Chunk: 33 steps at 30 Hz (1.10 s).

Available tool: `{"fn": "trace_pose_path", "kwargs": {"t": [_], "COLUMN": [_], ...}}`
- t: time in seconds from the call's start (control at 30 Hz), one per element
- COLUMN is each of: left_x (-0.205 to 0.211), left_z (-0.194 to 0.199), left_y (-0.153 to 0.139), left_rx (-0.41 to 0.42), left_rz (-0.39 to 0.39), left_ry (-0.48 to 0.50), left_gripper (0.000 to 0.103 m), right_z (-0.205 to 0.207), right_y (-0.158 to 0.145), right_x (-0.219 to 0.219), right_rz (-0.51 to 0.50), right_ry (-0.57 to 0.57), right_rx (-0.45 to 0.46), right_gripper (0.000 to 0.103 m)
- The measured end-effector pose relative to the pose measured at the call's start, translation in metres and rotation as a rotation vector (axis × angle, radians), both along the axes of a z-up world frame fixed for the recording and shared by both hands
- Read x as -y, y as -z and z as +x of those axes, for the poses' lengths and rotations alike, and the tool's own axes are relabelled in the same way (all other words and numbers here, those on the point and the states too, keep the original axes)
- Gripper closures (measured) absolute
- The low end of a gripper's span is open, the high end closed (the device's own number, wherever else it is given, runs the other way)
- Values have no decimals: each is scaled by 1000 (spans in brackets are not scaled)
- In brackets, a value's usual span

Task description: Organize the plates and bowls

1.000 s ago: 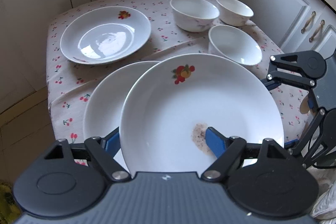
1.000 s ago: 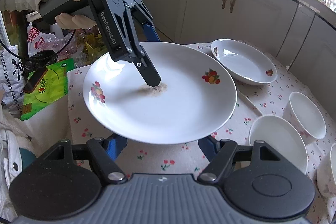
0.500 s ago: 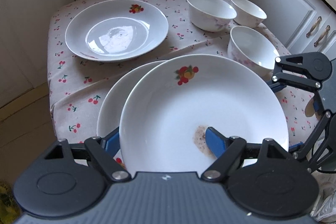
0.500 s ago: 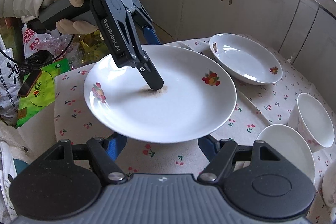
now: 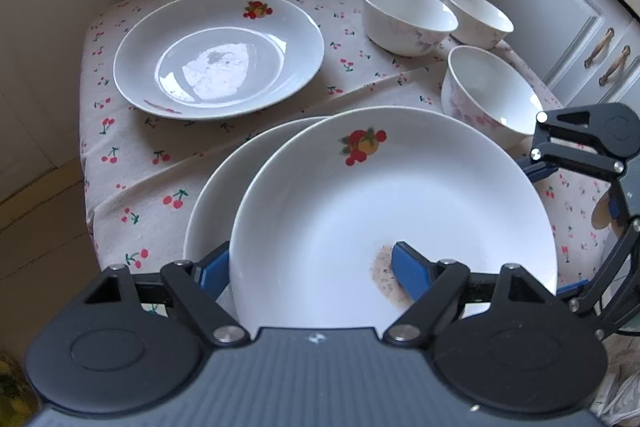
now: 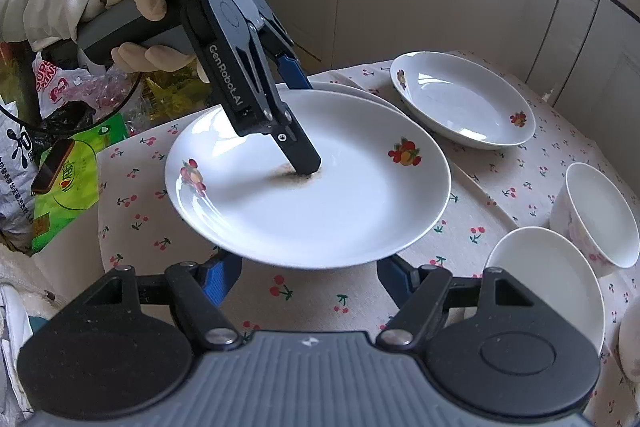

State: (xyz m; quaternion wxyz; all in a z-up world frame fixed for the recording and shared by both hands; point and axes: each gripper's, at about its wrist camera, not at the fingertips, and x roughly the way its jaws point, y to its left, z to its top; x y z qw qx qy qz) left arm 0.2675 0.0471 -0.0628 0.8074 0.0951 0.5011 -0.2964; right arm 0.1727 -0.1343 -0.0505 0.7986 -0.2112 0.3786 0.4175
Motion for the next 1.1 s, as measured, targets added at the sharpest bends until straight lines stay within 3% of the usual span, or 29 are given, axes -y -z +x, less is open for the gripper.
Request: {"fn": "trace_pose_path", "kwargs": {"t": [0.5, 0.77, 0.93, 1.1], "left_x": [-5, -12, -17, -29], "left_z": [-2, -7, -12, -16], "left_y": [-8, -12, -12, -13], "left_rx": [42, 69, 107, 111], "left_rz": [16, -10, 15, -50], "left_ry": [-16, -36, -38, -88], "left_gripper": [18, 12, 9, 9], "right_z": [2, 2, 3, -1], "right_y": [-2, -3, -3, -6], "right_x": [-4, -17, -26, -28], "right_rz": [8, -50, -88, -98], "right_ry": [25, 66, 89, 107], "right_rx": [-12, -18, -22, -10], "right_gripper": [24, 20, 18, 15]}}
